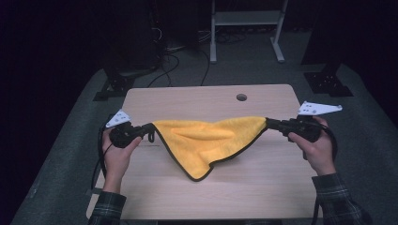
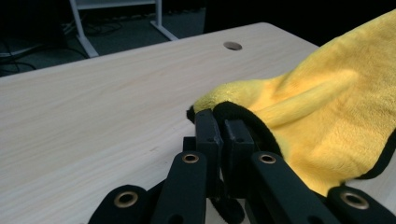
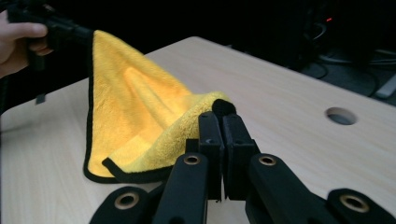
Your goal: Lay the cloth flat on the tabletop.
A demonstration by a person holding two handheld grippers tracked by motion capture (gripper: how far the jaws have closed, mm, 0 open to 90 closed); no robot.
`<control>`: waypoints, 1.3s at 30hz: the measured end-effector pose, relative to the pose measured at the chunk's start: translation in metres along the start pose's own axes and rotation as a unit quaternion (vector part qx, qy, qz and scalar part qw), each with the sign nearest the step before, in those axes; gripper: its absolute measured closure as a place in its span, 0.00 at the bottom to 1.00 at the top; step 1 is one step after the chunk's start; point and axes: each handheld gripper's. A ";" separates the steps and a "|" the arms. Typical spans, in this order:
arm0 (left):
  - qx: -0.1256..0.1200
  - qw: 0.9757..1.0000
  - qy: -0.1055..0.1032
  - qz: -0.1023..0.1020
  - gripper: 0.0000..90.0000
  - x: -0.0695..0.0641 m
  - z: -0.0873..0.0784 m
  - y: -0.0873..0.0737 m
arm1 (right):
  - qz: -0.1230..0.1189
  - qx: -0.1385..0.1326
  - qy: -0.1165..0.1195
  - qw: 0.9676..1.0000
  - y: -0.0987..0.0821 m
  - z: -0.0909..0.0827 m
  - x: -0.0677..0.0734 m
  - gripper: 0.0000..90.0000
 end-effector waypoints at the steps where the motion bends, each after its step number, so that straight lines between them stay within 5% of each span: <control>1: -0.003 1.000 0.002 -0.001 0.96 0.002 -0.003 0.000 | 0.001 -0.006 -0.002 1.000 0.001 -0.004 -0.002 0.97; 8: -0.023 1.000 -0.002 -0.010 0.96 0.006 -0.023 0.007 | 0.006 -0.027 -0.006 1.000 0.004 -0.023 -0.004 0.97; 15: 0.045 0.999 0.006 -0.022 0.94 0.016 0.008 -0.009 | -0.003 0.003 0.008 1.000 -0.006 -0.017 0.005 0.97; 18: 0.068 0.997 0.015 -0.025 0.78 0.018 0.023 -0.017 | -0.004 0.012 0.013 1.000 -0.010 -0.013 0.009 0.97; 23: 0.074 0.997 0.012 -0.014 0.66 0.005 0.028 -0.018 | -0.009 0.024 0.018 0.999 -0.012 -0.005 0.013 0.97; 27: 0.079 0.997 -0.019 0.011 0.65 -0.018 0.033 -0.023 | -0.006 0.024 0.019 0.999 -0.013 -0.002 0.014 0.97; 33: 0.102 0.990 -0.075 0.053 0.64 -0.060 0.047 -0.047 | 0.001 0.022 0.012 1.000 -0.014 -0.002 0.008 0.97; 39: 0.155 0.975 -0.116 0.108 0.62 -0.098 0.065 -0.067 | 0.003 0.022 0.011 1.000 -0.015 0.000 0.005 0.97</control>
Point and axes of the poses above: each handheld gripper's, and its own axes: z roughly forward along the jaws, y roughly out of its top, x roughly to its left, and after that the axes turned 5 degrees about x, right-handed
